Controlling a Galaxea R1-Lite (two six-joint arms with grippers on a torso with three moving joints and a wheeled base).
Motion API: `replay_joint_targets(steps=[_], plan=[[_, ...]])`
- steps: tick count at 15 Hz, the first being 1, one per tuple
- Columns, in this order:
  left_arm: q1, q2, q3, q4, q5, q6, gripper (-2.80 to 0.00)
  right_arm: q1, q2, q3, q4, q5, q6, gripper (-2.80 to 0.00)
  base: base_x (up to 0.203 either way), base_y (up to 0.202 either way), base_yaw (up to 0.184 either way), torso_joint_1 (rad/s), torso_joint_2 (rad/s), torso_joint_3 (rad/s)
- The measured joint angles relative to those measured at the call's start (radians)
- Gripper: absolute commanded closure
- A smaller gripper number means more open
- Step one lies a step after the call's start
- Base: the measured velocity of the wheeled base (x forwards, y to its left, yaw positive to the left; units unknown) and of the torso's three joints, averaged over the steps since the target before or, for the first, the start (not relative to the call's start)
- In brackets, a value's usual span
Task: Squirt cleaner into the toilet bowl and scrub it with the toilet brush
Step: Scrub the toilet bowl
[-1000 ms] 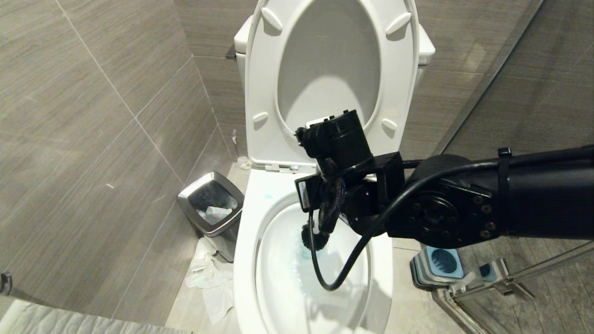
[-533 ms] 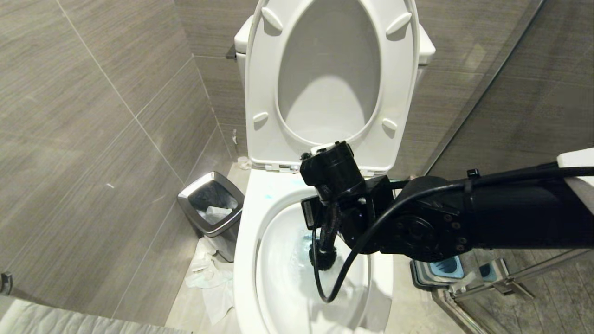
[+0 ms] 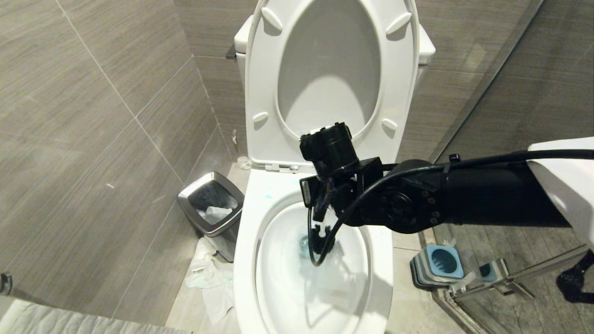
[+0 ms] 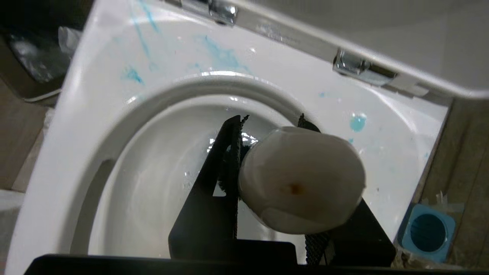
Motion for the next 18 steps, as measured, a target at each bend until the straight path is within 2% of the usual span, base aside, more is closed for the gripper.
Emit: replay_joint_targets(steps=[5, 9, 12, 18], plan=[[0.000, 0.000, 0.000, 0.000, 0.000, 0.000, 0.00, 0.021, 0.069, -0.136, 0.006, 0.001, -0.040, 0.00, 0.000, 0.000, 0.000, 0.000, 0.00, 0.000], [0.000, 0.000, 0.000, 0.000, 0.001, 0.000, 0.00, 0.095, 0.080, -0.140, 0.007, -0.003, -0.036, 0.00, 0.000, 0.000, 0.000, 0.000, 0.00, 0.000], [0.000, 0.000, 0.000, 0.000, 0.001, 0.001, 0.00, 0.143, 0.036, -0.062, 0.013, -0.005, -0.031, 0.00, 0.000, 0.000, 0.000, 0.000, 0.00, 0.000], [0.000, 0.000, 0.000, 0.000, 0.001, 0.000, 0.00, 0.176, -0.160, 0.259, 0.009, -0.005, 0.018, 0.00, 0.000, 0.000, 0.000, 0.000, 0.00, 0.000]])
